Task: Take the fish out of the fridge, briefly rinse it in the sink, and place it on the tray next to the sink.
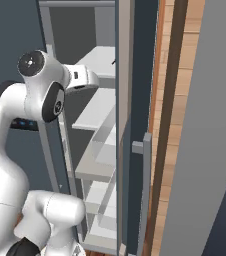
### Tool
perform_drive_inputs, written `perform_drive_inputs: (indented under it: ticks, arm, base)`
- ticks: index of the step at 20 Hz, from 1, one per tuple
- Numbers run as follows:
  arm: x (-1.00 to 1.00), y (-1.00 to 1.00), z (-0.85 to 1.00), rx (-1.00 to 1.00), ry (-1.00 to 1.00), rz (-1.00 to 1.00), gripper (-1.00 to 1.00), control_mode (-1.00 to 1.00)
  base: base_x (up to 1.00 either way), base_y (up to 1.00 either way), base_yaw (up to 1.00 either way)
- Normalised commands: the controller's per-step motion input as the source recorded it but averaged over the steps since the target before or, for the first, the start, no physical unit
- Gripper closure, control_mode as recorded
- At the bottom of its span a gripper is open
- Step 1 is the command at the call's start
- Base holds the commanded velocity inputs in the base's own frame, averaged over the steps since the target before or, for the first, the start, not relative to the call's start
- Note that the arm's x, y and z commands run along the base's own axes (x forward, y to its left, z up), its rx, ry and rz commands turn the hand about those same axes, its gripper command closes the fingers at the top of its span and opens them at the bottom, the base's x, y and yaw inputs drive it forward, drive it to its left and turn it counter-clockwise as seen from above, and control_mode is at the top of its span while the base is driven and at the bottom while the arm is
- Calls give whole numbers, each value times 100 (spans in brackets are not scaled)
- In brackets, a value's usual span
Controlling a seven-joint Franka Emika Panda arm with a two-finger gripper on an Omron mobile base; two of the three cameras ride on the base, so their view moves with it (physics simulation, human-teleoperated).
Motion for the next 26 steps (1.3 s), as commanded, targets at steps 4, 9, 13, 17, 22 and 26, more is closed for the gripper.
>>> perform_drive_inputs:
  ticks: [4,9,13,17,22,26]
  arm:
    - [48,-40,43,7,0,2,-100,-100]
    - [51,-43,22,3,0,1,-100,-100]
    - [51,-34,6,0,0,2,-100,-100]
    - [57,-23,0,-1,0,0,-100,-100]
    - [67,-15,0,0,0,0,-100,-100]
    - [77,-5,-12,0,0,0,-100,-100]
  base:
    - [0,0,0]
    - [0,0,0]
    - [0,0,0]
    - [0,0,0]
    - [0,0,0]
    - [0,0,0]
